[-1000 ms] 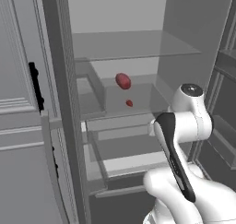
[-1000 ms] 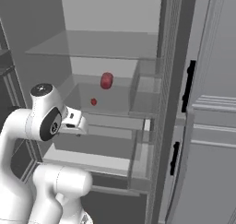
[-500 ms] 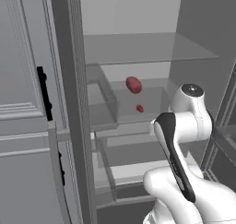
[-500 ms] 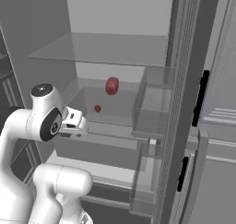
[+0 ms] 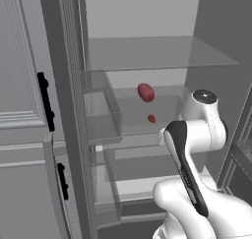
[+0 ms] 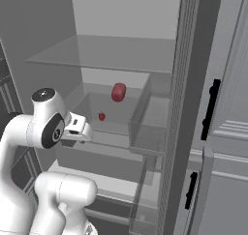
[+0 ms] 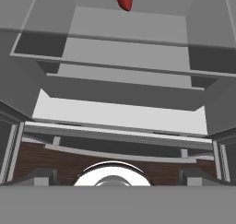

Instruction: Take the strawberry from the fridge and place it on top of the pancake, located on the dining counter.

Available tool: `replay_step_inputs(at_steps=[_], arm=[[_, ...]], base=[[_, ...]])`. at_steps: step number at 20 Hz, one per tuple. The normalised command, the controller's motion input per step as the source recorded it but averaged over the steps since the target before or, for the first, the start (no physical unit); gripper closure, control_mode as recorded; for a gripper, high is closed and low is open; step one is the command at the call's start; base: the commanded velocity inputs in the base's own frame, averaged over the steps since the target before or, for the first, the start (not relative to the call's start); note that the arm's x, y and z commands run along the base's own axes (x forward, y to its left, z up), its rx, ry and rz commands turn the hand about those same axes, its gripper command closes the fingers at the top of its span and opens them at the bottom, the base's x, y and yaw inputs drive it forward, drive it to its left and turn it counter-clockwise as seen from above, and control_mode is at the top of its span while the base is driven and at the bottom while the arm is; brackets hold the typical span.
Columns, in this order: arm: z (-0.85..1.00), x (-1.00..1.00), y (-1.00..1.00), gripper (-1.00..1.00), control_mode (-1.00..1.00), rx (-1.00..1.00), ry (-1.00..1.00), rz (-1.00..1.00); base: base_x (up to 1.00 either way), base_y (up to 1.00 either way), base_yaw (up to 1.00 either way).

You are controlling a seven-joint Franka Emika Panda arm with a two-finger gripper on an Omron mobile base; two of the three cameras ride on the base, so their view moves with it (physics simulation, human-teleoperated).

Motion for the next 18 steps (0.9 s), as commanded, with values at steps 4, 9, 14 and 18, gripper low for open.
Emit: replay_step_inputs(at_steps=[4, 9, 14, 18], arm=[[0.00, 0.00, 0.00, -1.00, 1.00, 0.00, 0.00, 0.00], [0.00, 0.00, 0.00, -1.00, 1.00, 0.00, 0.00, 0.00], [0.00, 0.00, 0.00, -1.00, 1.00, 0.00, 0.00, 0.00], [0.00, 0.00, 0.00, -1.00, 1.00, 0.00, 0.00, 0.00]], base=[[0.01, -0.12, 0.00], [0.13, 0.00, 0.00], [0.61, 0.00, 0.05], [0.36, 0.00, 0.03]])
